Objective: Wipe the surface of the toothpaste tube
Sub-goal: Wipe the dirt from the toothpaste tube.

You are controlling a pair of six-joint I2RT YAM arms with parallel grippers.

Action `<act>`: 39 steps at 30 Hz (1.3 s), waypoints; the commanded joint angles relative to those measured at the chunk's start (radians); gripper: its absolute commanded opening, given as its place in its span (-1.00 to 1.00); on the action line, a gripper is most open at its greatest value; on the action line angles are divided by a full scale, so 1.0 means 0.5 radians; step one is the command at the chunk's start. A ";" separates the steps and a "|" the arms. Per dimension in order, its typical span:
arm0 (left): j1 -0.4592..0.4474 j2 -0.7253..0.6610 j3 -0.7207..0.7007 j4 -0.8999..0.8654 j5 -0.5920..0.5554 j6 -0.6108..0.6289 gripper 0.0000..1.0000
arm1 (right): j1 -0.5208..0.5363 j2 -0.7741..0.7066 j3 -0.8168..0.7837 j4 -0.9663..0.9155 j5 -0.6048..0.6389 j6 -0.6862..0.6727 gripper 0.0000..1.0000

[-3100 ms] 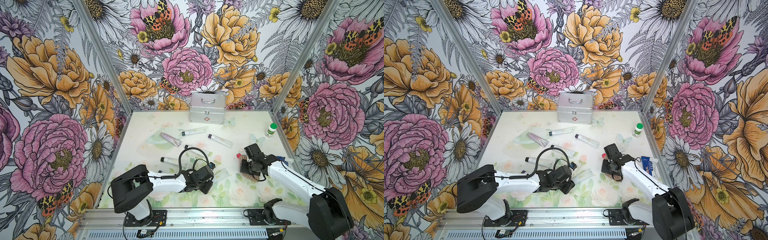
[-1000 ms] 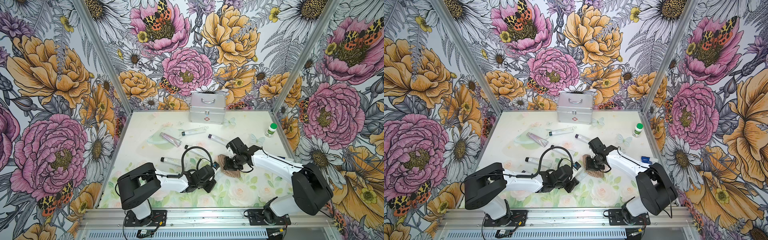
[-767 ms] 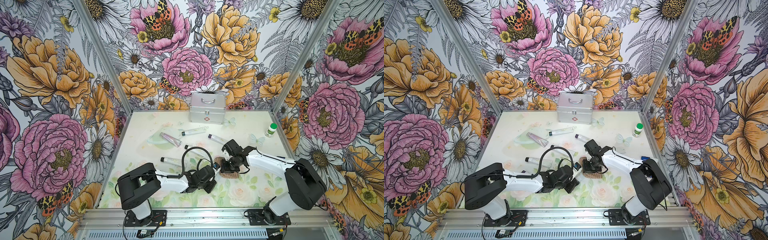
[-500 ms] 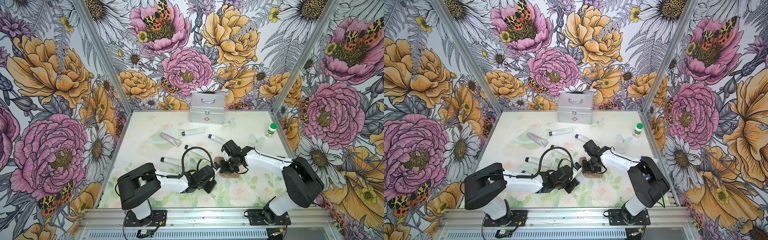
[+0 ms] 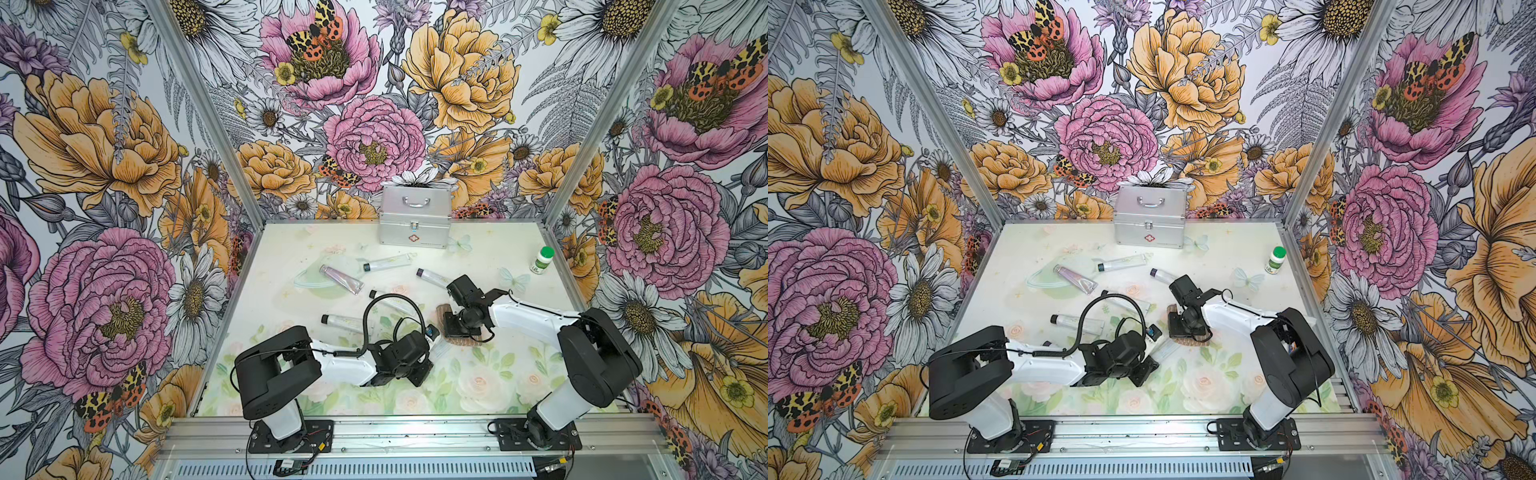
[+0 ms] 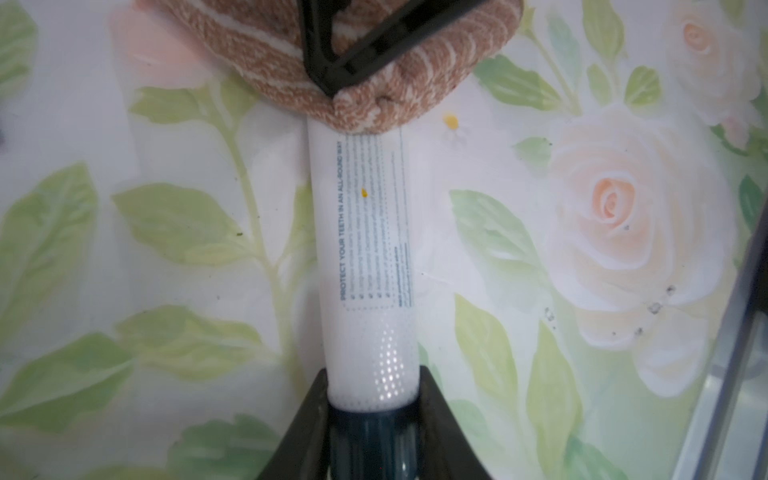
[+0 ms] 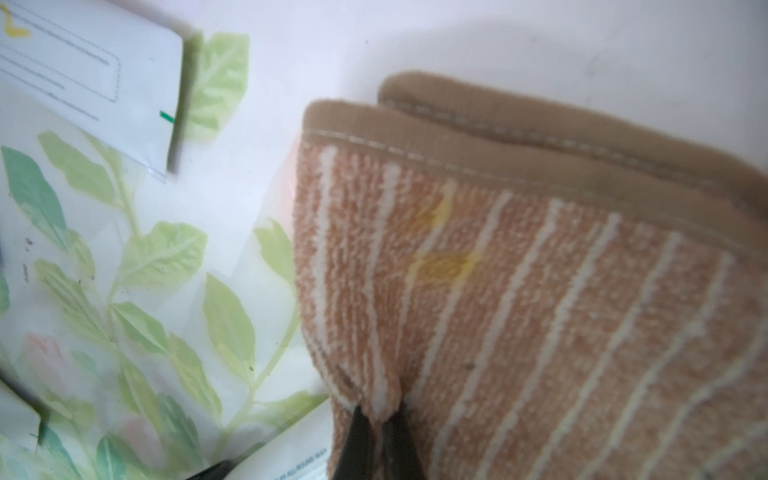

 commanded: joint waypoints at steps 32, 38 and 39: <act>-0.137 0.019 0.001 -0.139 -0.313 0.068 -0.47 | -0.074 -0.080 -0.137 -0.162 -0.013 -0.034 -1.00; -0.130 0.019 0.002 -0.124 -0.301 0.071 -0.47 | 0.029 -0.204 -0.152 -0.110 -0.316 0.067 -1.00; -0.127 0.011 -0.003 -0.119 -0.297 0.070 -0.47 | 0.051 -0.215 -0.155 -0.109 -0.335 0.081 -1.00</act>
